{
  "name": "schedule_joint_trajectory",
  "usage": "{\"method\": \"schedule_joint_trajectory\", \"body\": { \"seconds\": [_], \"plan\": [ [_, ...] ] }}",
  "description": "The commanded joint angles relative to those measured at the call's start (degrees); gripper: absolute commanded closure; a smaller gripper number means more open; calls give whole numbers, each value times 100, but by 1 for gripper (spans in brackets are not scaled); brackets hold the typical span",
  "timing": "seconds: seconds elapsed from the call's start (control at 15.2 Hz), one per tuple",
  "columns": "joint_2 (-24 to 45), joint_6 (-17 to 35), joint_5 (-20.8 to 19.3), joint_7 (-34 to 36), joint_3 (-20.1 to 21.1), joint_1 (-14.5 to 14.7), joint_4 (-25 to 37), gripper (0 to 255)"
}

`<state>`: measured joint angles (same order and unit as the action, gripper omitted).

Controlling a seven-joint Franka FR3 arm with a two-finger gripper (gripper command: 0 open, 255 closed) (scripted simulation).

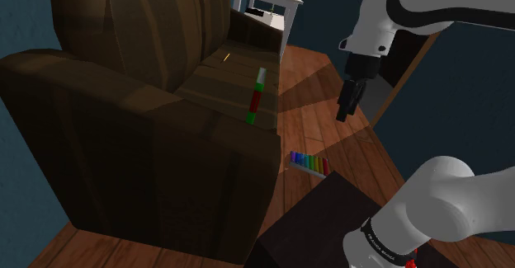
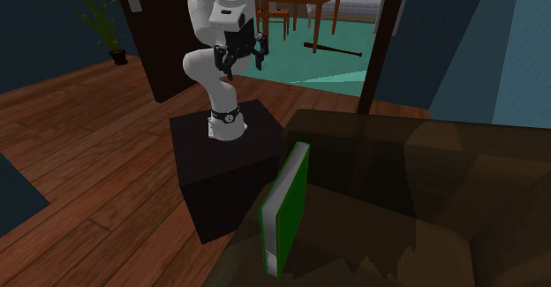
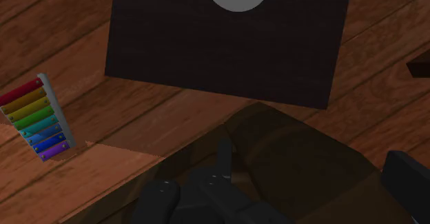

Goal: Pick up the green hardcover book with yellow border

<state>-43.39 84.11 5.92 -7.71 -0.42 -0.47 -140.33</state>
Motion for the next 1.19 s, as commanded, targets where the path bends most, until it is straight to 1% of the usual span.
{"method": "schedule_joint_trajectory", "body": {
  "seconds": [0.0, 0.26, 0.53, 0.79, 1.12],
  "plan": [
    [0, 0, 0, 0, 0, 0, 0, 0],
    [735, 562, 287, 928, 367, -145, 355, 0],
    [1512, 1059, 430, 1835, 670, -313, 825, 0],
    [2306, 1470, 433, 2734, 898, -483, 1395, 0],
    [3297, 1838, 273, 3849, 1067, -668, 2229, 0]
  ]
}}
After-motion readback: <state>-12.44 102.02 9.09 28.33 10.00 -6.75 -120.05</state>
